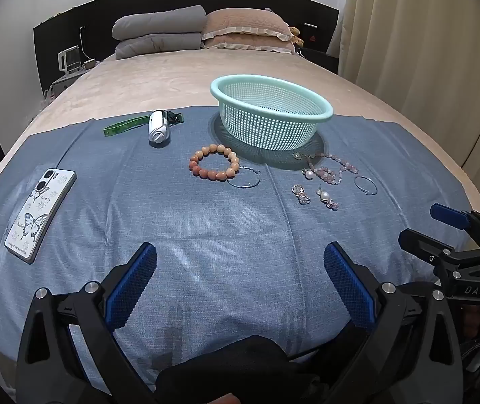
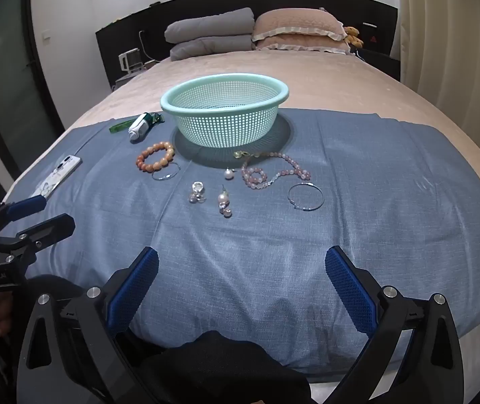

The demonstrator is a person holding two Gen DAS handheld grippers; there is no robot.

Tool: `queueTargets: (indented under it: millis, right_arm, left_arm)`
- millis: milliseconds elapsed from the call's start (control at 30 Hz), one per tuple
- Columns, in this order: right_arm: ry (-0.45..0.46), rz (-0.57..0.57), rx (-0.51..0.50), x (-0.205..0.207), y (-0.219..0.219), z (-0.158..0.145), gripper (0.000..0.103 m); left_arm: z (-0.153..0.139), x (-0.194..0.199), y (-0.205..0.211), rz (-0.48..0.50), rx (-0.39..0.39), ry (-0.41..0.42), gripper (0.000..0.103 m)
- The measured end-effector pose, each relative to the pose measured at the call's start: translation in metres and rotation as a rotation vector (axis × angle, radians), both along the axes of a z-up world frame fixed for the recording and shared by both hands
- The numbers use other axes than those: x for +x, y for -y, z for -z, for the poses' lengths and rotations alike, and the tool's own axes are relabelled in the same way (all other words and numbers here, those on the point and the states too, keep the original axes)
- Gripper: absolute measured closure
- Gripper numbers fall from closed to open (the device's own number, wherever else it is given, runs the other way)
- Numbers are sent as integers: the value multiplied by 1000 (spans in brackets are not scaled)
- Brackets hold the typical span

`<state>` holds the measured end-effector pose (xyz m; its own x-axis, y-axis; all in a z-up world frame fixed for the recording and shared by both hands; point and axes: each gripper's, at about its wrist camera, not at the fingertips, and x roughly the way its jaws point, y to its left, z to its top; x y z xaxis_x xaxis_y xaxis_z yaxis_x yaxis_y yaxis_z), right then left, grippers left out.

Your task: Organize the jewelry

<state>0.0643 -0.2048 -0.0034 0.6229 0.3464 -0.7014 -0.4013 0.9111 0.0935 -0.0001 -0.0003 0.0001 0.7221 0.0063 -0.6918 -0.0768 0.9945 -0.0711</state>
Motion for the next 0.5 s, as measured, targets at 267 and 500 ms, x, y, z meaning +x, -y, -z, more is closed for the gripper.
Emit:
queueTargets:
  millis: [267, 500]
  right_arm:
    - [1, 3, -3, 0, 0, 0, 8]
    - [8, 4, -12, -1, 1, -1, 8]
  left_arm:
    - [0, 0, 1, -3, 5, -2, 6]
    - [1, 5, 6, -5, 21, -1, 6]
